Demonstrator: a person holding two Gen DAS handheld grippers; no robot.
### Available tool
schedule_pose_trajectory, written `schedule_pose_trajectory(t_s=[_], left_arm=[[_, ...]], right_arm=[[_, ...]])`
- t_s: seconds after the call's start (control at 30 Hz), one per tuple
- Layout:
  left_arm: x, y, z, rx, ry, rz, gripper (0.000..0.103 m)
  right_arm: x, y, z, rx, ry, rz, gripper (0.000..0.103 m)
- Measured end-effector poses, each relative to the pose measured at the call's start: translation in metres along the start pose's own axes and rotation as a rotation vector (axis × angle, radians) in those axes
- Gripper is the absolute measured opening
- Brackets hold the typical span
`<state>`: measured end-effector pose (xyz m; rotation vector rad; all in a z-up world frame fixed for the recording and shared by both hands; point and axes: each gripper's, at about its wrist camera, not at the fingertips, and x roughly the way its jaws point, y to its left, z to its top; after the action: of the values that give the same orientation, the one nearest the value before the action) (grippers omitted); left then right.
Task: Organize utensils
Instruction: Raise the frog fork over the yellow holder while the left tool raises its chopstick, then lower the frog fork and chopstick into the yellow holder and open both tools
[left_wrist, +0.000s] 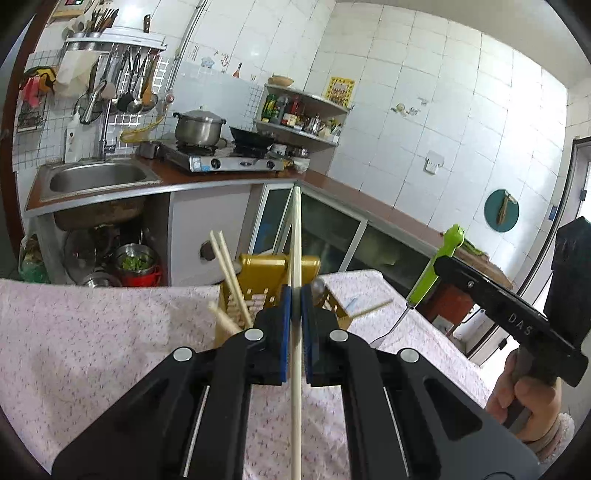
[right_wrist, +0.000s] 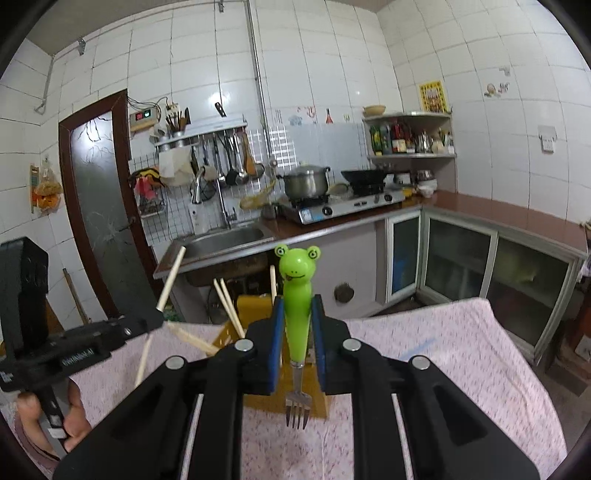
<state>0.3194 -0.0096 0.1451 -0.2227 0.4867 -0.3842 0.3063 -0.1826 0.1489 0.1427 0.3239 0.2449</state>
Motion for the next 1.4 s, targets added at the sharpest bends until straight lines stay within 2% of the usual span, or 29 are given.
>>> schedule_pose_trajectory(t_s=[0.17, 0.33, 0.5, 0.73, 1.03, 1.4], left_arm=[[0.012, 0.0, 0.017, -0.029, -0.068, -0.036, 0.004], [0.027, -0.003, 0.04, -0.018, -0.168, -0.029, 0.004], [0.046, -0.008, 0.057, 0.051, -0.268, 0.017, 0.004], [0.078, -0.011, 0.053, 0.131, -0.365, 0.085, 0.004], [0.108, -0.005, 0.036, 0.177, -0.402, 0.119, 0.004], [0.122, 0.007, 0.004, 0.167, -0.37, 0.12, 0.004]], right_arm=[[0.01, 0.004, 0.023, -0.019, -0.023, -0.012, 0.015], [0.022, 0.009, 0.039, -0.037, -0.048, -0.021, 0.015], [0.036, 0.01, 0.042, -0.062, -0.06, -0.032, 0.015], [0.057, 0.004, 0.037, -0.062, -0.067, -0.032, 0.015], [0.075, 0.001, 0.022, -0.075, -0.057, -0.035, 0.015], [0.083, 0.002, 0.001, -0.106, -0.01, -0.058, 0.015]])
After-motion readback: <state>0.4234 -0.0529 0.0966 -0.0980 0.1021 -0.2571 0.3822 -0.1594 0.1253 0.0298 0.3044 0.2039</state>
